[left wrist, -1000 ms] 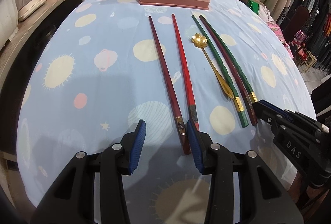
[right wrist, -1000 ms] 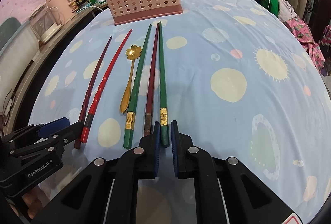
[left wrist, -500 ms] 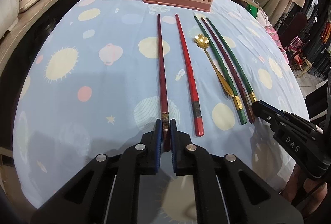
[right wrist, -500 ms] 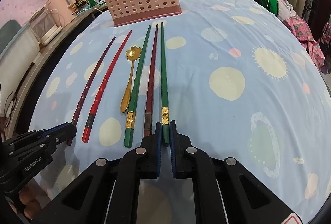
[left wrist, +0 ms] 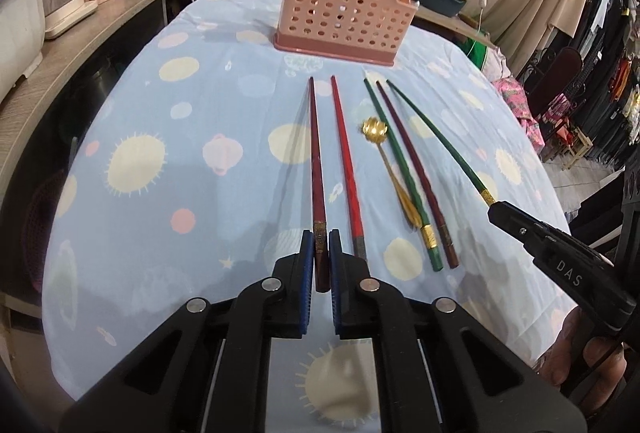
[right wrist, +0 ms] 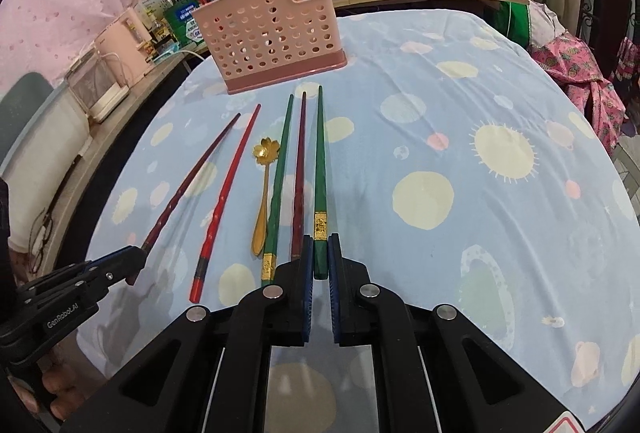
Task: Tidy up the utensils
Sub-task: 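Lift both dark-red chopsticks and carry them above the pink caddy with both tools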
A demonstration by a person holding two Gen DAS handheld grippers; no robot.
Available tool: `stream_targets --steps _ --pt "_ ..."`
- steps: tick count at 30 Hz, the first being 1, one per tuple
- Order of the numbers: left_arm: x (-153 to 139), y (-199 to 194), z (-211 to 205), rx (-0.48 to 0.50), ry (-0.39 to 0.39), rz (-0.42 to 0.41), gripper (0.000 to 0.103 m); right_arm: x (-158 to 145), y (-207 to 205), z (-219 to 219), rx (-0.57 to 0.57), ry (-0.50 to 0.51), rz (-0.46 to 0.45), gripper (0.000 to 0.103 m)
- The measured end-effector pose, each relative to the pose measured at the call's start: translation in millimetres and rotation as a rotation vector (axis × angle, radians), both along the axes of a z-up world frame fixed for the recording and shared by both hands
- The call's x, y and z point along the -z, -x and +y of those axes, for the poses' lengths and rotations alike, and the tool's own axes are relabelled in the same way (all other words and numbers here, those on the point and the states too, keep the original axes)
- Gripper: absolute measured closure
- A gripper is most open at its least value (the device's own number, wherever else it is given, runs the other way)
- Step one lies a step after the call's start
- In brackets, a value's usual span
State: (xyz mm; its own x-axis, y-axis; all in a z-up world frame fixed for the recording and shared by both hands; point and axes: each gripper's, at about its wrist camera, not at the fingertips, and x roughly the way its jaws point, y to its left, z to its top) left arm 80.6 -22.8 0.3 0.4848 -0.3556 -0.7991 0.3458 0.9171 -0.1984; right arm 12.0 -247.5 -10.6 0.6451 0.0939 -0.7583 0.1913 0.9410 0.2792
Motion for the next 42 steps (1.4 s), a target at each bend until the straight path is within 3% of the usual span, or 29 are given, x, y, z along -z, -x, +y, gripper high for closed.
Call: stream_targets --steps 11,28,42 --pt "-44 -19 9 -0.034 0.063 -0.094 0.096 -49 -2 -29 0.068 -0.065 -0.130 0.096" --pt "-124 -65 17 -0.091 0.148 -0.281 0.096 -122 -21 -53 0.116 -0.015 -0.326 0.096" --pt "-174 -92 5 -0.088 0.194 -0.391 0.096 -160 -39 -62 0.134 -0.039 -0.425 0.096"
